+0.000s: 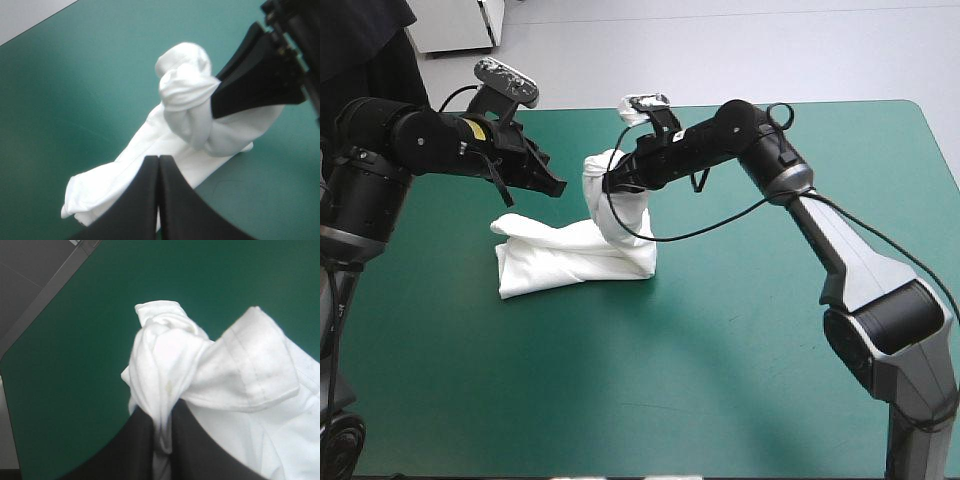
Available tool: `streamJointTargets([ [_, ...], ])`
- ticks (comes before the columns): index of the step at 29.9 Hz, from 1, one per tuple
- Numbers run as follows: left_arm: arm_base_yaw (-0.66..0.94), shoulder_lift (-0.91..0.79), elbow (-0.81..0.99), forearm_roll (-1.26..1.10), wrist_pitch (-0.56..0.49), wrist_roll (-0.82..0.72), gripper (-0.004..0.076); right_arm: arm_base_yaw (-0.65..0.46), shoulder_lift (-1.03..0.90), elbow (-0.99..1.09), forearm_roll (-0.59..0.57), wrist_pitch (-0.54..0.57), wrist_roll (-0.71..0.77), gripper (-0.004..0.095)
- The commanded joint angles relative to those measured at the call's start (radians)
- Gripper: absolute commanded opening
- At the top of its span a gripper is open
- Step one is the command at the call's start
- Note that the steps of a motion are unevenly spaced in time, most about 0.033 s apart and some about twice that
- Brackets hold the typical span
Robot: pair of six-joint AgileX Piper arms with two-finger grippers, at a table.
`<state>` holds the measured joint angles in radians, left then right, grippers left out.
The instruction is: Fold the cloth
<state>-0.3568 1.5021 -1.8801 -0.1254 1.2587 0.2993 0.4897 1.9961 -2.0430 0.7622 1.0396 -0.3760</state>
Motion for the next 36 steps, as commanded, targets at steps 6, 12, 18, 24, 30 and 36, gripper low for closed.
streamJointTargets([
  [6, 0.0, -0.083, 0.005, -0.014, 0.028, -0.009, -0.0022, 0.106, 0.12, -0.17, 0.128, -0.06, -0.003, -0.0011],
  [12, 0.0, -0.11, 0.063, -0.012, 0.028, -0.009, -0.0022, 0.151, 0.229, -0.254, 0.132, -0.067, -0.003, -0.0011],
  [18, 0.0, -0.124, 0.067, -0.012, 0.028, -0.009, -0.0022, 0.157, 0.289, -0.264, 0.133, -0.049, -0.027, -0.0008],
  [24, 0.0, -0.139, 0.067, -0.012, 0.028, -0.007, -0.0022, 0.157, 0.298, -0.264, 0.137, -0.005, -0.064, 0.03],
  [30, 0.0, -0.155, 0.067, -0.012, 0.028, -0.007, -0.0022, 0.157, 0.298, -0.336, 0.143, 0.017, -0.052, 0.0617],
  [36, 0.0, -0.178, 0.07, -0.012, 0.028, -0.007, -0.0022, 0.125, 0.298, -0.533, -0.041, 0.127, 0.039, 0.0606],
])
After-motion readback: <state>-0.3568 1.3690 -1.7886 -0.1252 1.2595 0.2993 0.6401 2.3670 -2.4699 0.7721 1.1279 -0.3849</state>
